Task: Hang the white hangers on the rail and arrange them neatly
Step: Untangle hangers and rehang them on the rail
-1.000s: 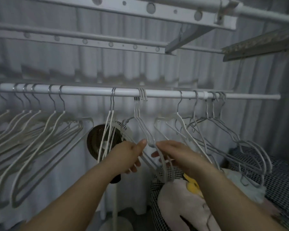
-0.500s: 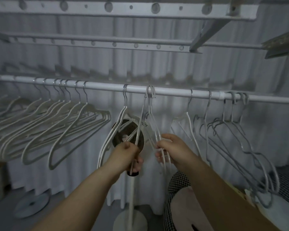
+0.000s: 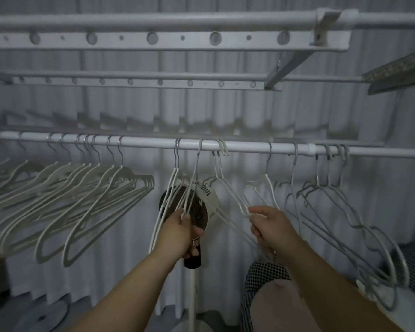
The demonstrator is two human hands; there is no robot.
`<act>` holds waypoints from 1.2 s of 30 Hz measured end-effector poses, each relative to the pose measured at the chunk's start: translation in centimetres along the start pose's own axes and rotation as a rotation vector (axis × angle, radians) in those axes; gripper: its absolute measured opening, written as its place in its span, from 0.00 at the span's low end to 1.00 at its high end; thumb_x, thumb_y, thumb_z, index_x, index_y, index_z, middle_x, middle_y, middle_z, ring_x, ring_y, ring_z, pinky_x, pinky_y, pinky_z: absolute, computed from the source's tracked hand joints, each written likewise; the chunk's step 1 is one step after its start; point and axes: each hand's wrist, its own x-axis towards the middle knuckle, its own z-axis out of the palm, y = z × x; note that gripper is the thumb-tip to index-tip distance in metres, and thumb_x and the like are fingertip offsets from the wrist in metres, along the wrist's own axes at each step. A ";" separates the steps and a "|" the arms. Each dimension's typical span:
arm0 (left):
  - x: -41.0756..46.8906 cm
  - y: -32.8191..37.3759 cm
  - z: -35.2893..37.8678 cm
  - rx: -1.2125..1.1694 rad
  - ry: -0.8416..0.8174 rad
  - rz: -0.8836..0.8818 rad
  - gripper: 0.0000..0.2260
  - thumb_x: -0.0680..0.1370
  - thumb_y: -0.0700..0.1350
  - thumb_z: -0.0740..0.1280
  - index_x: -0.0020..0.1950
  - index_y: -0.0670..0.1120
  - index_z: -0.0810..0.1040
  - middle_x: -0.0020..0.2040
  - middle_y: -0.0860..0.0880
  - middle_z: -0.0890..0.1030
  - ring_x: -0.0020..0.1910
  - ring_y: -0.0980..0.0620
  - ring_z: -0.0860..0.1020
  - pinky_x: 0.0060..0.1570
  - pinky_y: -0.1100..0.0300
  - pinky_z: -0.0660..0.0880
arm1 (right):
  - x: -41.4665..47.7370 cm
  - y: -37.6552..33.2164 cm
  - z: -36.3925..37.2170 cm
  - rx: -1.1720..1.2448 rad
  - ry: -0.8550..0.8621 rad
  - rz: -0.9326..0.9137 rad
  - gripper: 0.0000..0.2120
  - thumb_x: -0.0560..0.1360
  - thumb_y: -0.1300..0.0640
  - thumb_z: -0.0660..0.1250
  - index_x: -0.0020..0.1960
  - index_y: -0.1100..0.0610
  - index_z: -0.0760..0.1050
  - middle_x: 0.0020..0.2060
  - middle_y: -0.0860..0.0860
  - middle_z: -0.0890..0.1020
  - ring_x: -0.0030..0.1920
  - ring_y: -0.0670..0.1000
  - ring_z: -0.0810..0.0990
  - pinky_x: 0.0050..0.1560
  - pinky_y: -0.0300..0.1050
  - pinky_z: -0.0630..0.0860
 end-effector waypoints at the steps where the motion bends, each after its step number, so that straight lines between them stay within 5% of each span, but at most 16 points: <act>1: 0.3 0.0 -0.1 -0.024 0.004 0.010 0.17 0.82 0.42 0.49 0.69 0.38 0.63 0.42 0.45 0.78 0.15 0.57 0.71 0.14 0.73 0.61 | 0.0 0.1 -0.1 -0.002 0.018 -0.011 0.09 0.77 0.66 0.57 0.54 0.59 0.72 0.23 0.52 0.69 0.12 0.40 0.64 0.13 0.30 0.59; 4: 1.5 0.7 -0.1 -0.119 0.029 0.047 0.15 0.82 0.40 0.50 0.67 0.40 0.65 0.51 0.41 0.77 0.21 0.55 0.75 0.17 0.70 0.66 | 0.1 0.6 -0.5 -0.004 0.088 -0.030 0.11 0.76 0.66 0.59 0.57 0.62 0.73 0.20 0.51 0.70 0.12 0.40 0.65 0.14 0.29 0.60; 8: 3.8 1.5 0.1 -0.126 0.077 0.097 0.16 0.81 0.39 0.51 0.69 0.38 0.64 0.44 0.44 0.76 0.34 0.46 0.74 0.34 0.61 0.68 | 0.1 0.6 -1.2 -0.035 0.076 -0.022 0.08 0.77 0.63 0.60 0.55 0.58 0.71 0.24 0.53 0.70 0.12 0.40 0.64 0.14 0.30 0.59; 10: 5.1 1.5 0.1 -0.030 0.061 0.099 0.10 0.81 0.37 0.53 0.55 0.39 0.73 0.41 0.41 0.76 0.40 0.43 0.75 0.37 0.59 0.67 | 0.0 0.5 -1.4 -0.063 0.065 -0.025 0.07 0.77 0.63 0.59 0.53 0.55 0.70 0.25 0.53 0.71 0.12 0.40 0.64 0.14 0.29 0.59; 12: 6.1 1.7 0.0 0.055 0.038 0.074 0.12 0.79 0.35 0.55 0.37 0.45 0.71 0.34 0.43 0.74 0.42 0.41 0.76 0.37 0.58 0.67 | 0.0 0.3 -1.6 -0.102 0.067 -0.031 0.07 0.77 0.64 0.59 0.53 0.54 0.70 0.25 0.53 0.71 0.12 0.41 0.64 0.14 0.30 0.59; 15: 6.9 1.3 -0.1 0.046 0.033 0.025 0.15 0.78 0.33 0.53 0.33 0.43 0.68 0.32 0.42 0.72 0.39 0.43 0.74 0.38 0.55 0.67 | 0.0 0.3 -2.1 -0.177 0.042 -0.058 0.08 0.77 0.64 0.58 0.53 0.53 0.68 0.26 0.53 0.72 0.12 0.41 0.66 0.14 0.31 0.61; 18: 6.4 -0.2 -0.6 0.080 0.047 0.018 0.13 0.79 0.34 0.52 0.40 0.33 0.73 0.41 0.33 0.77 0.42 0.35 0.75 0.37 0.55 0.68 | 0.2 0.8 -2.7 -0.327 -0.005 -0.110 0.10 0.77 0.62 0.59 0.57 0.55 0.68 0.29 0.51 0.75 0.15 0.40 0.70 0.16 0.29 0.63; 21: 4.1 -1.3 -1.9 0.189 0.079 0.048 0.14 0.80 0.38 0.54 0.59 0.32 0.72 0.56 0.33 0.77 0.55 0.34 0.76 0.49 0.51 0.74 | 0.5 0.7 -2.8 -0.496 -0.015 -0.180 0.20 0.76 0.57 0.62 0.66 0.55 0.64 0.35 0.47 0.74 0.27 0.42 0.74 0.24 0.28 0.68; 24: 0.8 -1.9 -3.3 0.278 0.095 0.077 0.15 0.81 0.39 0.53 0.66 0.38 0.69 0.51 0.42 0.77 0.48 0.46 0.77 0.44 0.61 0.70 | 1.0 -0.6 -2.8 -0.736 -0.051 -0.265 0.28 0.75 0.53 0.63 0.72 0.54 0.57 0.51 0.52 0.78 0.51 0.53 0.77 0.50 0.41 0.73; 27: -2.2 -2.7 -5.1 0.322 0.114 0.068 0.15 0.81 0.39 0.53 0.67 0.39 0.68 0.47 0.45 0.77 0.42 0.52 0.75 0.37 0.65 0.70 | 1.0 -1.5 -2.2 -1.030 -0.062 -0.305 0.26 0.77 0.51 0.60 0.72 0.54 0.58 0.62 0.57 0.74 0.61 0.56 0.74 0.58 0.46 0.70; 30: -4.6 -4.1 -7.2 0.343 0.106 -0.004 0.14 0.81 0.39 0.53 0.65 0.42 0.70 0.42 0.51 0.78 0.39 0.56 0.76 0.36 0.67 0.70 | 0.7 -1.5 -0.7 -1.312 0.118 -0.410 0.22 0.75 0.53 0.64 0.66 0.59 0.66 0.60 0.60 0.75 0.60 0.60 0.73 0.57 0.51 0.72; 33: -6.8 -5.2 -9.0 0.336 0.046 -0.050 0.10 0.81 0.39 0.54 0.59 0.45 0.72 0.39 0.55 0.78 0.38 0.58 0.77 0.36 0.65 0.72 | -0.2 -0.4 1.3 -1.215 0.341 -0.935 0.10 0.65 0.62 0.66 0.45 0.63 0.79 0.39 0.61 0.82 0.39 0.61 0.81 0.41 0.52 0.78; 35: -8.0 -5.3 -10.5 0.335 -0.004 -0.058 0.08 0.80 0.39 0.55 0.52 0.48 0.72 0.37 0.55 0.79 0.34 0.60 0.79 0.34 0.68 0.73 | -1.8 0.2 3.2 -1.123 0.146 -1.152 0.14 0.65 0.59 0.58 0.40 0.61 0.81 0.34 0.56 0.83 0.34 0.58 0.81 0.36 0.47 0.78; 36: -8.7 -5.3 -11.3 0.345 -0.037 -0.058 0.08 0.80 0.39 0.56 0.49 0.49 0.73 0.35 0.56 0.80 0.31 0.62 0.79 0.33 0.70 0.73 | -2.5 0.6 4.1 -1.112 -0.018 -1.120 0.15 0.67 0.59 0.57 0.42 0.60 0.81 0.35 0.56 0.83 0.35 0.57 0.82 0.36 0.45 0.78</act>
